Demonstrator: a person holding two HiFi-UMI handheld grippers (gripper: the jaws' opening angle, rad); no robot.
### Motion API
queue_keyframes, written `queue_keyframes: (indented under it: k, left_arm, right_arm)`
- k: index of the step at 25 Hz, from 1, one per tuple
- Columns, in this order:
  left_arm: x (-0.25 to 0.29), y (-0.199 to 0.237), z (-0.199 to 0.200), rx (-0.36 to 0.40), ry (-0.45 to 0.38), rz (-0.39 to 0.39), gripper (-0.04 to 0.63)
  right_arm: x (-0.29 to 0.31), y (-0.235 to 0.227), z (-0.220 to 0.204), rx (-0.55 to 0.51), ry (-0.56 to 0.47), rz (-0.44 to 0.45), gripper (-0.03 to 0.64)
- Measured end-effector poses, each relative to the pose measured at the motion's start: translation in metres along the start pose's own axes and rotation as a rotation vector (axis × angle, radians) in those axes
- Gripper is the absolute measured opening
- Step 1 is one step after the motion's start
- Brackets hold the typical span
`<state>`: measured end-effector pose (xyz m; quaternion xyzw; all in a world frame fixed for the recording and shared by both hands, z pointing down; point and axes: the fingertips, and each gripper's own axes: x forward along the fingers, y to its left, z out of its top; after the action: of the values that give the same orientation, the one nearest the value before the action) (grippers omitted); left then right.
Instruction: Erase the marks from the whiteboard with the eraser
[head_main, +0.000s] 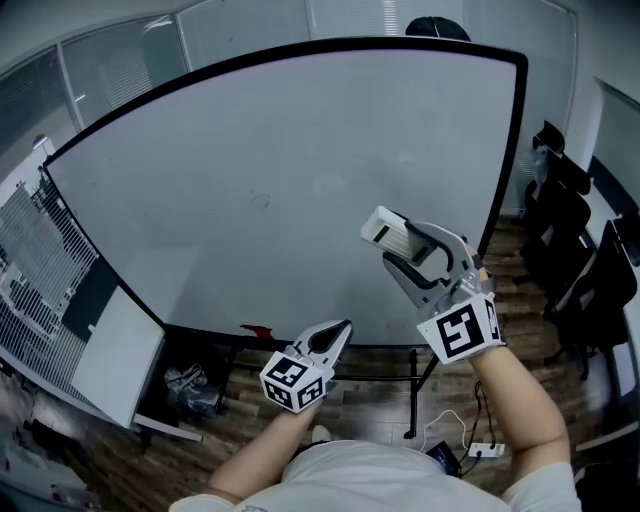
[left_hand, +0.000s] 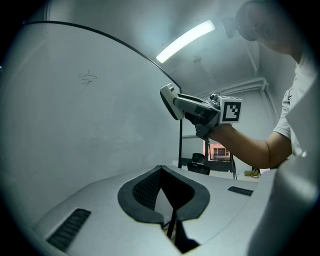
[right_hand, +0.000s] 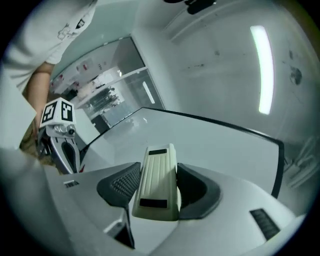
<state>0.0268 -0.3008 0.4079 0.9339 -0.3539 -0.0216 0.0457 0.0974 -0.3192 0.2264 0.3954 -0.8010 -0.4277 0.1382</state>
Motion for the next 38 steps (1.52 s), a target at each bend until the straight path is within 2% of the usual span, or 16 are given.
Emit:
queue_keyframes:
  k: [4, 8, 12, 14, 17, 19, 31, 38]
  left_arm:
    - [-0.005, -0.011, -0.004, 0.003, 0.012, -0.009, 0.008]
    - [-0.012, -0.016, -0.007, -0.002, 0.012, -0.007, 0.008]
    - [-0.017, -0.021, 0.002, 0.005, -0.017, -0.001, 0.008]
    - [-0.023, -0.026, 0.006, 0.006, -0.034, 0.004, 0.008]
    - [-0.03, -0.032, 0.01, 0.021, -0.047, 0.002, 0.008]
    - [-0.032, -0.034, 0.013, 0.027, -0.048, -0.002, 0.008]
    - [-0.066, -0.036, 0.032, 0.023, -0.099, -0.053, 0.008]
    - [-0.101, -0.037, 0.039, 0.021, -0.106, -0.101, 0.008]
  right_arm:
    - [-0.025, 0.026, -0.006, 0.178, -0.024, 0.015, 0.233]
    - [-0.043, 0.056, -0.005, 0.294, -0.056, 0.024, 0.233]
    - [-0.065, 0.067, 0.0, 0.497, -0.144, -0.066, 0.233]
    - [-0.075, 0.078, -0.002, 0.582, -0.141, -0.093, 0.233]
    - [-0.086, 0.103, -0.008, 0.658, -0.081, -0.072, 0.233]
    - [-0.09, 0.114, -0.006, 0.707, -0.085, -0.066, 0.233]
    - [-0.09, 0.15, 0.004, 0.746, -0.033, -0.074, 0.233]
    - [-0.089, 0.167, 0.041, 0.752, -0.031, -0.126, 0.233]
